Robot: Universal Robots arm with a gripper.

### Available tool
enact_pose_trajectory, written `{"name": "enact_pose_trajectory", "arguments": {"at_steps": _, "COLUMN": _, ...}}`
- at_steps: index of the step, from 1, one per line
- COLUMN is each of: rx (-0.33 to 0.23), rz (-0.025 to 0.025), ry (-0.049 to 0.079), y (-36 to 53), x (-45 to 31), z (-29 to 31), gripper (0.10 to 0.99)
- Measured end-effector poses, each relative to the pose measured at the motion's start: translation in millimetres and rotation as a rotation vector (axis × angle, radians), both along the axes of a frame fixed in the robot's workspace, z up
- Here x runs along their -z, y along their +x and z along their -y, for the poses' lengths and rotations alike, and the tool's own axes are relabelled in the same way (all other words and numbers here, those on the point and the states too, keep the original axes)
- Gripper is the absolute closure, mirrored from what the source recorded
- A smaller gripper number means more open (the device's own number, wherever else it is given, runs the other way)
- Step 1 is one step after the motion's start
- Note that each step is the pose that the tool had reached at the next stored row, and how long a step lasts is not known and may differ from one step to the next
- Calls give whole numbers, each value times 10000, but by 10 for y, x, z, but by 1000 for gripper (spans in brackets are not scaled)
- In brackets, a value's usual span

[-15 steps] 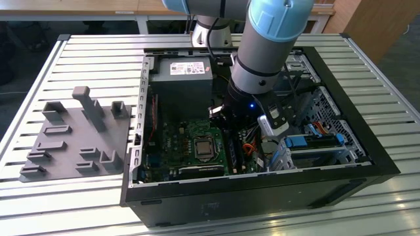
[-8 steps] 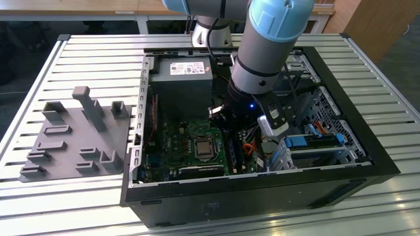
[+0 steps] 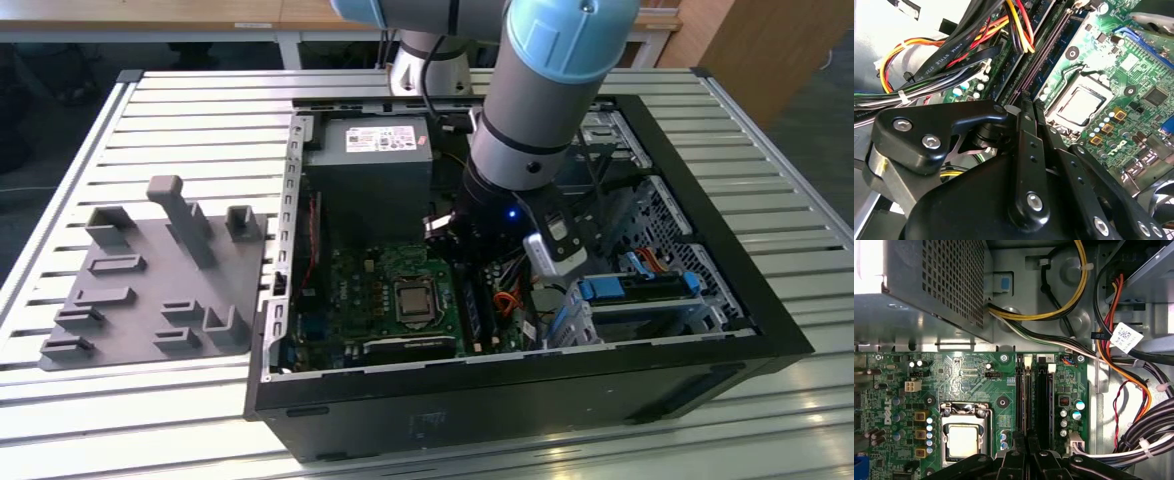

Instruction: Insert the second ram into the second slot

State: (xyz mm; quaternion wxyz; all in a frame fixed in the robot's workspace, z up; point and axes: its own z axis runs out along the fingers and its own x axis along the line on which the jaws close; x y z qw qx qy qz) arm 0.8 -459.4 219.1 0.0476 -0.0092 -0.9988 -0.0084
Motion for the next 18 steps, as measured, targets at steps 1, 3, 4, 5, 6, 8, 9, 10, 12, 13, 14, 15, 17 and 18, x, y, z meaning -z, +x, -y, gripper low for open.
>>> {"name": "enact_pose_trajectory", "arguments": {"at_steps": 1, "rx": 31, "rz": 0, "ry": -4, "y": 0, "x": -1, "z": -2, "gripper": 949}}
{"name": "enact_pose_trajectory", "arguments": {"at_steps": 3, "rx": 64, "rz": 0, "ry": -3, "y": 0, "x": 0, "z": -2, "gripper": 949}}
{"name": "enact_pose_trajectory", "arguments": {"at_steps": 4, "rx": 71, "rz": 0, "ry": -3, "y": 0, "x": 0, "z": -2, "gripper": 949}}
{"name": "enact_pose_trajectory", "arguments": {"at_steps": 5, "rx": 78, "rz": 0, "ry": -4, "y": 0, "x": 1, "z": -2, "gripper": 949}}
{"name": "enact_pose_trajectory", "arguments": {"at_steps": 6, "rx": 87, "rz": 0, "ry": -2, "y": 0, "x": 4, "z": -2, "gripper": 949}}
{"name": "enact_pose_trajectory", "arguments": {"at_steps": 8, "rx": 119, "rz": 0, "ry": -2, "y": 0, "x": 12, "z": -2, "gripper": 949}}
{"name": "enact_pose_trajectory", "arguments": {"at_steps": 9, "rx": 136, "rz": 0, "ry": -3, "y": 0, "x": 17, "z": -2, "gripper": 949}}
{"name": "enact_pose_trajectory", "arguments": {"at_steps": 10, "rx": 158, "rz": -1, "ry": -3, "y": 0, "x": 20, "z": -2, "gripper": 949}}
{"name": "enact_pose_trajectory", "arguments": {"at_steps": 12, "rx": 213, "rz": -2, "ry": -7, "y": 0, "x": 23, "z": -2, "gripper": 949}}
{"name": "enact_pose_trajectory", "arguments": {"at_steps": 13, "rx": 237, "rz": -2, "ry": -7, "y": 0, "x": 23, "z": -2, "gripper": 949}}
{"name": "enact_pose_trajectory", "arguments": {"at_steps": 14, "rx": 256, "rz": -3, "ry": -3, "y": 0, "x": 24, "z": -2, "gripper": 949}}
{"name": "enact_pose_trajectory", "arguments": {"at_steps": 15, "rx": 267, "rz": -4, "ry": -3, "y": 0, "x": 25, "z": -2, "gripper": 949}}
{"name": "enact_pose_trajectory", "arguments": {"at_steps": 17, "rx": 273, "rz": -10, "ry": -2, "y": 0, "x": 25, "z": -2, "gripper": 949}}
{"name": "enact_pose_trajectory", "arguments": {"at_steps": 18, "rx": 274, "rz": -13, "ry": -1, "y": 0, "x": 24, "z": -2, "gripper": 949}}
